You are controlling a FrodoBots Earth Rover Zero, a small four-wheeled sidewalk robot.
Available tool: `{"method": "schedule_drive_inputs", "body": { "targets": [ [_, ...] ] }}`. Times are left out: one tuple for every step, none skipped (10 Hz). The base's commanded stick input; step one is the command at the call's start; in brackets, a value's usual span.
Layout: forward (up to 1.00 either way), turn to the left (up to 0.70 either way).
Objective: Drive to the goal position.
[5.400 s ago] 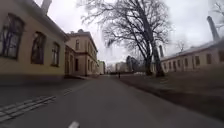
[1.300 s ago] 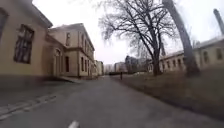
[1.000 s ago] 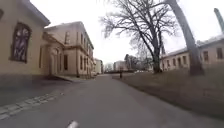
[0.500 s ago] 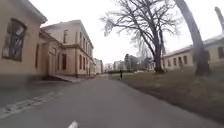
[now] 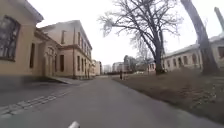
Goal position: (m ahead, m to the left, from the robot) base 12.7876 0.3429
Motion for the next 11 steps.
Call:
{"method": "schedule_drive_inputs", "body": {
  "targets": [
    [1.0, 0.01],
    [1.0, 0.03],
    [1.0, 0.06],
    [1.0, 0.39],
    [1.0, 0.07],
    [1.0, 0.01],
    [1.0, 0.01],
    [1.0, 0.01],
    [1.0, 0.01],
    [1.0, 0.01],
    [1.0, 0.01]
  ]
}}
